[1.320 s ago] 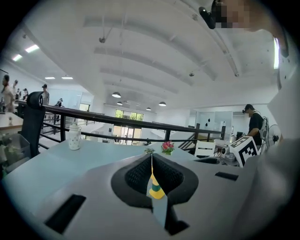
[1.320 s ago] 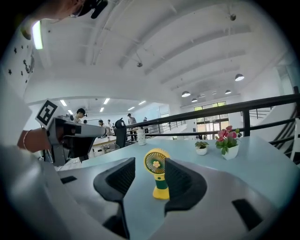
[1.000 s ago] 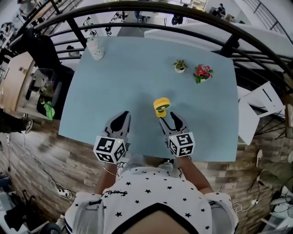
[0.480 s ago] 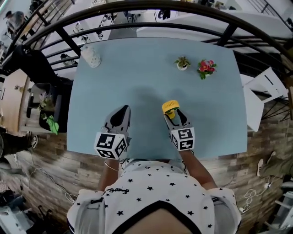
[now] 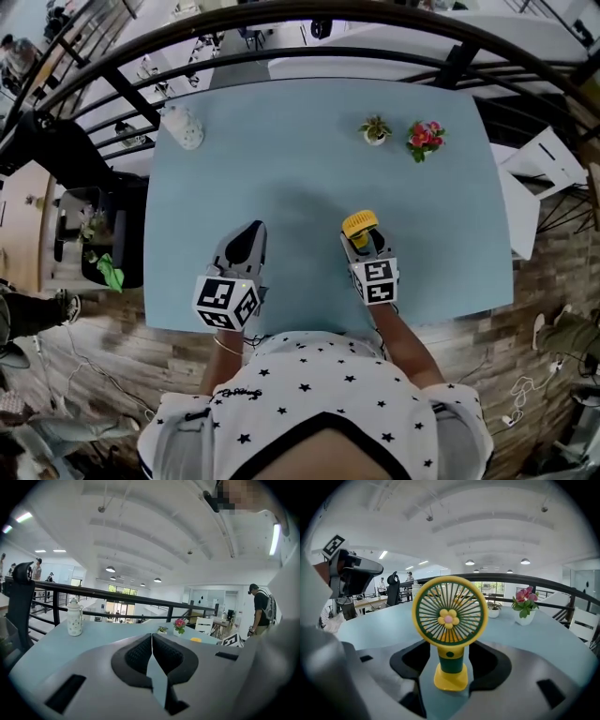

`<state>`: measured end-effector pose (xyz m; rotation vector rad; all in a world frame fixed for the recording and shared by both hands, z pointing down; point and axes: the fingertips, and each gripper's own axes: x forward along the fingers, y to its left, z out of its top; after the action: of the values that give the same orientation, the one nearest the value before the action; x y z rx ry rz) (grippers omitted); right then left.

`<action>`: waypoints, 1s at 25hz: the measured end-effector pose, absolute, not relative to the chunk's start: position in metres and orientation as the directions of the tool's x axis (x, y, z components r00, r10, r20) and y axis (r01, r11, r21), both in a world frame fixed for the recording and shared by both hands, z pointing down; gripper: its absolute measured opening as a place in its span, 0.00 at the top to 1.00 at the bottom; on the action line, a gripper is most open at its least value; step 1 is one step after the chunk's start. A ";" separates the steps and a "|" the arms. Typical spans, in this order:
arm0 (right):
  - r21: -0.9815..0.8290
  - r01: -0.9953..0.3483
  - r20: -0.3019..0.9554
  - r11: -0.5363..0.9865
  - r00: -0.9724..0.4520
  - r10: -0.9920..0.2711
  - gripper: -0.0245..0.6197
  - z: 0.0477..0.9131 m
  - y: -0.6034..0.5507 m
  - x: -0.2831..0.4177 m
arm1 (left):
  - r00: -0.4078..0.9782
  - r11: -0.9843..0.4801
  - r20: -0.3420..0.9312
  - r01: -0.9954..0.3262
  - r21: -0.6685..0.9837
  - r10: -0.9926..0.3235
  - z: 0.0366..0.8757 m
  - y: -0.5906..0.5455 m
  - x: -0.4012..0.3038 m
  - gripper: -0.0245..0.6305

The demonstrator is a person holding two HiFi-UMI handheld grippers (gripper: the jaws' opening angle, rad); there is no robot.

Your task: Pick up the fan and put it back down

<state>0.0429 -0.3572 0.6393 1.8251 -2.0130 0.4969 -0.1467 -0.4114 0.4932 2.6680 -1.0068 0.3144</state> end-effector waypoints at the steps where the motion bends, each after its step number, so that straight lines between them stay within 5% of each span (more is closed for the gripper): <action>1: -0.002 -0.996 0.498 0.091 -0.080 -0.863 0.58 0.640 -0.360 0.043 | 0.734 -0.721 0.294 -0.671 0.175 -0.612 0.494 -0.413 -0.149 0.92; 13: 0.042 -0.999 0.463 0.001 0.019 -0.886 0.69 0.644 -0.367 0.048 | 0.721 -0.710 0.314 -0.683 0.172 -0.617 0.499 -0.414 -0.174 0.92; 25: 0.013 -1.000 0.423 0.001 0.005 -0.906 0.69 0.618 -0.358 0.050 | 0.738 -0.727 0.298 -0.665 0.168 -0.606 0.492 -0.408 -0.163 0.92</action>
<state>0.0497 -0.3577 0.6183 1.9767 -1.9723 0.4249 -0.1630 -0.4079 0.4921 2.6760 -0.9990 0.3247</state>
